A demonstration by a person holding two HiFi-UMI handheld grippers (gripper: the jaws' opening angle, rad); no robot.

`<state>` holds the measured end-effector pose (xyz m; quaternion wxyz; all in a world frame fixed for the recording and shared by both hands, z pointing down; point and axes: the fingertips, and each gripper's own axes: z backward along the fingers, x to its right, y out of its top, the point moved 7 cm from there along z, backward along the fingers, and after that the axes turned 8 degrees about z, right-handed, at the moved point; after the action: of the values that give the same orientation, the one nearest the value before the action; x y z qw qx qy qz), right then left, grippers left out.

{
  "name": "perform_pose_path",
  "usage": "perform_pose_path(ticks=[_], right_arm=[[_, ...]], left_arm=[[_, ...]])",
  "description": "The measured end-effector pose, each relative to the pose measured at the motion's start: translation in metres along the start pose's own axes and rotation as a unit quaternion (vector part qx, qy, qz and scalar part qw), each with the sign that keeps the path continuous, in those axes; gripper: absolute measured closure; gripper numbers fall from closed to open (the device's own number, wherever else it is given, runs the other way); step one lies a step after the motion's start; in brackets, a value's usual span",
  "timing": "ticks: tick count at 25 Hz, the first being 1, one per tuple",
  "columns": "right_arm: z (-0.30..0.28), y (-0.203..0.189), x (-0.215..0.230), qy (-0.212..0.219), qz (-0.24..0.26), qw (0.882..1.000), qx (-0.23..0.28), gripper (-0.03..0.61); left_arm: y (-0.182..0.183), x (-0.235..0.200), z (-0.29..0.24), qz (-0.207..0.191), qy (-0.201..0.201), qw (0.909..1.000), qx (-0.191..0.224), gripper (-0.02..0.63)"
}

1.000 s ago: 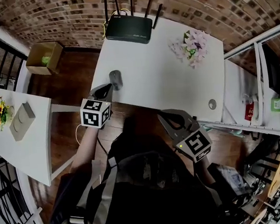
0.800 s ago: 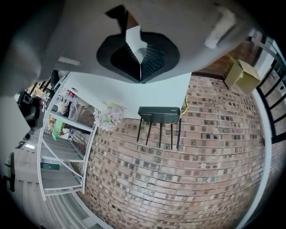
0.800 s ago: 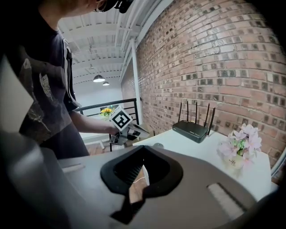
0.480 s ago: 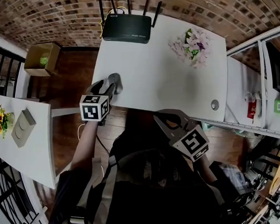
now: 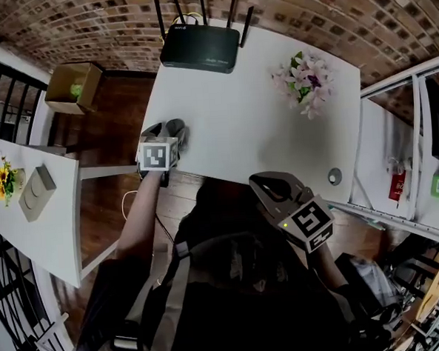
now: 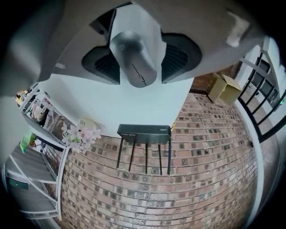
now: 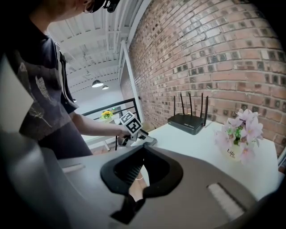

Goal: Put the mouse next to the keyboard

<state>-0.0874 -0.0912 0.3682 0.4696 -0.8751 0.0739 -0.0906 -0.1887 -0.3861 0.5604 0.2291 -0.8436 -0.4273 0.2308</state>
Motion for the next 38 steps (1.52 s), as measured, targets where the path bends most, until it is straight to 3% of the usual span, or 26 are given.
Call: perform_pose_path(ticks=[8,15,21,38], right_arm=[[0.009,-0.004,0.013,-0.004,-0.007,1.000,-0.004,0.574],[0.010,-0.007,0.013,-0.010,-0.013,1.000,-0.002,0.574],[0.014,-0.010,0.008,-0.018,-0.020,1.000,0.002,0.573],[0.034,-0.026,0.000,-0.051,-0.041,0.998,0.016,0.572]], left_arm=[[0.000,0.014,-0.002,0.002,0.028,0.9994,-0.020,0.313],[0.002,0.018,0.001,0.024,-0.012,0.9996,0.012,0.314],[-0.004,0.016,-0.009,0.029,-0.030,0.9991,0.009,0.319],[0.001,0.040,0.000,-0.001,-0.030,0.9995,-0.005,0.331]])
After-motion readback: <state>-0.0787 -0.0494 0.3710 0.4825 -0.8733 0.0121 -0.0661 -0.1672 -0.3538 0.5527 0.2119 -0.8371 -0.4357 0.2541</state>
